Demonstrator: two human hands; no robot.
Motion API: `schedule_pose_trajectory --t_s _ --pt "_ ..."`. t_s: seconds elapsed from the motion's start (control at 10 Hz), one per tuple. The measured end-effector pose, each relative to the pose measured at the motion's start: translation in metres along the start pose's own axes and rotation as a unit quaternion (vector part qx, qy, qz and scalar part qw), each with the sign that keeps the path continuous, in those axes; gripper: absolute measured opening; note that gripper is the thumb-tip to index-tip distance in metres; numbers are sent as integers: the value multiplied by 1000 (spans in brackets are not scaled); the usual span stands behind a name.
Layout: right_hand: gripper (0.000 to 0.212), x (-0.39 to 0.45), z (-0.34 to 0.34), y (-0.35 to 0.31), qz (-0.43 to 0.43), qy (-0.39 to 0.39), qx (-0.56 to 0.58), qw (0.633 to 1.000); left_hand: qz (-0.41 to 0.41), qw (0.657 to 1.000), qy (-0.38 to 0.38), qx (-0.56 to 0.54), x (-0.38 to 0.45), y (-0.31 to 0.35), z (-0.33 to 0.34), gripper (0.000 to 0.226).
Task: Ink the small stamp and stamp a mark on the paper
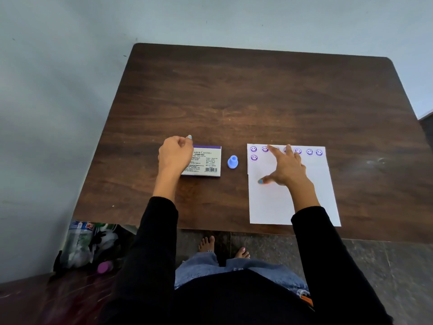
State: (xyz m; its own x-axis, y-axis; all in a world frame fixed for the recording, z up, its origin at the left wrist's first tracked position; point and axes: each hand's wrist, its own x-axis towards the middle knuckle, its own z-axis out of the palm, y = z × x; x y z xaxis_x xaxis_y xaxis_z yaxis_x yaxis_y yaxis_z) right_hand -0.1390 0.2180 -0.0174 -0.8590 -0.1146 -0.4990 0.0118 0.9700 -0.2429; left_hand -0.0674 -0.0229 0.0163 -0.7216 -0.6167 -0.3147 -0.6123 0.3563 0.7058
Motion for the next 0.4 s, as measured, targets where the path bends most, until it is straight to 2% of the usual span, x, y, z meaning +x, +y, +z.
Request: schedule_pose_trajectory --t_s 0.3,0.4 --pt "107 0 2 -8 -12 -8 14 1000 6 1000 -7 5 -4 -1 7 37" --pt "110 -4 1 -8 -39 25 70 996 34 999 17 38 -15 -1 15 34"
